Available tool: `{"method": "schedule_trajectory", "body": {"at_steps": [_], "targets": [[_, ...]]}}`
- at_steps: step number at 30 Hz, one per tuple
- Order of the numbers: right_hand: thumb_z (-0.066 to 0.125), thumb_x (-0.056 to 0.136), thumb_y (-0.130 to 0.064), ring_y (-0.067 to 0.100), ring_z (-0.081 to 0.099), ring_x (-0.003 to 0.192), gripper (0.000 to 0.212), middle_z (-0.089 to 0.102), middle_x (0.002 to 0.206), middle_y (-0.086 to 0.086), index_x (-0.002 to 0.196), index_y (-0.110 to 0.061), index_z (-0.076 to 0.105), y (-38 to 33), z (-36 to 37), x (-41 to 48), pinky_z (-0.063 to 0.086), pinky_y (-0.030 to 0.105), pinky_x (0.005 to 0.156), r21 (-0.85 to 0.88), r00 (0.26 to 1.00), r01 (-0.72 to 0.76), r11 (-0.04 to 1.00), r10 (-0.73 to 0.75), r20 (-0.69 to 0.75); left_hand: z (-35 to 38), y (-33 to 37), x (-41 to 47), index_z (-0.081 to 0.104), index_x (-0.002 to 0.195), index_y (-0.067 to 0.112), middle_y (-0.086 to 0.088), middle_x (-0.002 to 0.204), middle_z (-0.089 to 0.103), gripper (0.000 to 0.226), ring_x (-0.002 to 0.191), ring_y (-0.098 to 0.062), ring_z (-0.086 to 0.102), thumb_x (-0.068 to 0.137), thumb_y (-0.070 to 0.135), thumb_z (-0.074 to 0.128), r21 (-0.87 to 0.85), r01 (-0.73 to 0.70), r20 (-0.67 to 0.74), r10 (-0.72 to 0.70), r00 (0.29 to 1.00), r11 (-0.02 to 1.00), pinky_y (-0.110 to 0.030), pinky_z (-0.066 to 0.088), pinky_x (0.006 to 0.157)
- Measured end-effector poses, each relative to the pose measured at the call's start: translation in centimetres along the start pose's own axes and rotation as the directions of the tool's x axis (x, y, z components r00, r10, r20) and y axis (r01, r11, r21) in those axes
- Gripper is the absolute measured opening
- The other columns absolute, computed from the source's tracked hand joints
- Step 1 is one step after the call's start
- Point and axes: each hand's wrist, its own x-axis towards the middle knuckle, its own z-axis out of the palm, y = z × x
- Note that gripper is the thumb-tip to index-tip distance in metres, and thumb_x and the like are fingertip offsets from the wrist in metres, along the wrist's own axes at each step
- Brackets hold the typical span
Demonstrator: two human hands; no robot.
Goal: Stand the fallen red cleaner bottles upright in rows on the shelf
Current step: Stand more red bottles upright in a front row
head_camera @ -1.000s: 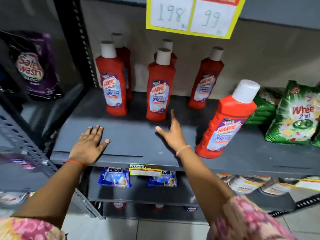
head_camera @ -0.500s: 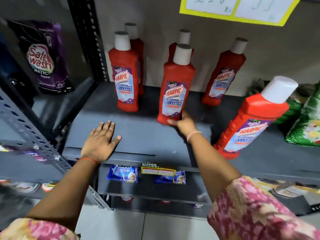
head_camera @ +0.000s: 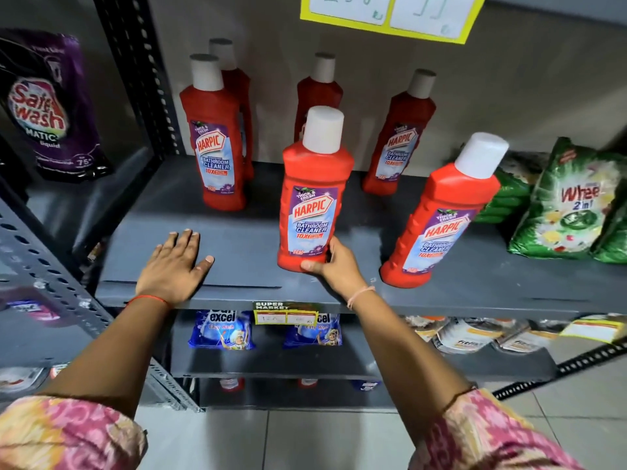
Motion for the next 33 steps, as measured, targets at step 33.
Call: {"method": "schedule_trajectory", "body": {"at_steps": [33], "targets": [[0.069,0.072,-0.001,0.033,0.049,0.121,0.068,0.049,0.134,0.019,0.132,-0.005,0.037,-4.9,15.3,12.7,0.039,0.032,0.100,-0.148,0.987,0.051,0.988,-0.072,-0.143,-2.2,-5.4,0.3,0.039,0.136,-0.003,-0.021,0.147,0.038,0.067,0.139,-0.031,0.030,0.081,0.029,0.019,-0.102,0.045,-0.157,-0.061,0.986,0.994,-0.039,0.023,0.116]]}}
